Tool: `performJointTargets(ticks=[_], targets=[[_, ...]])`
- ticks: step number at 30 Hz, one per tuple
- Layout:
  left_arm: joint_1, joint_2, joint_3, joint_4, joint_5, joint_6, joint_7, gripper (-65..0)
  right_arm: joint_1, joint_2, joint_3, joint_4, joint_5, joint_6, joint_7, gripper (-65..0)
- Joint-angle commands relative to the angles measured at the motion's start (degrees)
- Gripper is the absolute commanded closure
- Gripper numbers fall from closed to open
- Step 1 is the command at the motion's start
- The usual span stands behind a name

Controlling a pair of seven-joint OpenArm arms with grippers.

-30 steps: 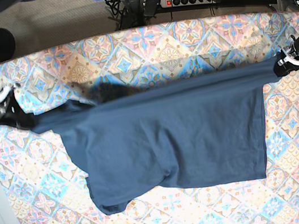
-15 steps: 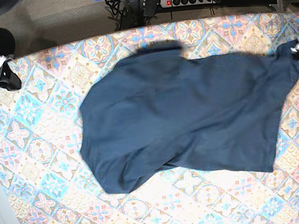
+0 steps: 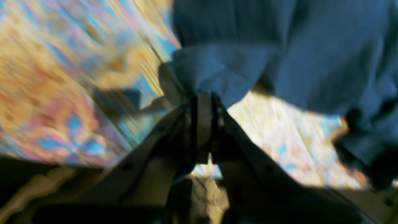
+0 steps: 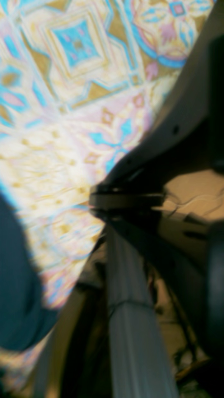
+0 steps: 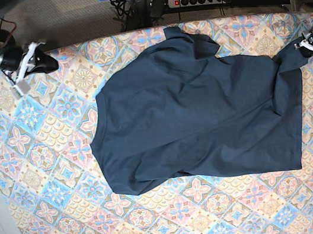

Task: Layout the t-shirt on the table in an organized manner, then fold the t-shirt properly
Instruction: 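Grasp the shirt shoulder with the right gripper and pull it outward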

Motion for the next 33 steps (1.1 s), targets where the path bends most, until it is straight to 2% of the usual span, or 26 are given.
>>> performJointTargets(ticks=[1, 5, 9, 14, 21, 23, 30, 33], targets=[[0.0, -1.2, -0.5, 0.6, 0.9, -0.1, -1.2, -0.2, 2.7, 1.0, -1.0, 0.6, -1.2, 0.1, 1.4, -1.4], [0.0, -1.0, -0.5, 0.5, 4.2, -0.1, -1.8, -0.2, 12.3, 1.0, -8.7, 0.6, -10.1, 0.1, 1.4, -9.8], [-1.3, -1.0, -0.4, 0.3, 4.4, -0.1, -1.8, -0.2, 16.4, 0.8, -14.1, 0.5, -14.8, 0.0, 1.6, -15.9], [-3.4, -0.4, -0.4, -4.4, 4.1, -0.1, -1.6, -0.2, 20.1, -2.5, -15.8, -2.7, -15.0, 0.0, 1.6, -16.6], [-3.5, -0.3, -0.4, -4.7, 4.0, -0.1, -1.6, -0.2, 20.5, -7.0, -15.8, -8.5, -15.1, 0.0, 1.7, -16.6], [-3.5, -0.3, -0.4, -4.7, 3.9, -0.1, -1.6, -0.2, 20.5, -7.4, -15.8, -10.7, -15.1, 0.0, 1.7, -16.8], [-3.5, -0.3, -0.4, -4.7, 3.9, -0.1, -1.8, -0.2, 20.5, -8.7, -15.8, -15.6, -15.0, 0.2, 3.8, -26.7], [-3.5, -0.3, -0.4, -4.7, 3.9, -0.1, -1.8, -0.2, 20.5, -9.1, -15.8, -18.3, -14.8, 0.4, 4.6, -28.0]])
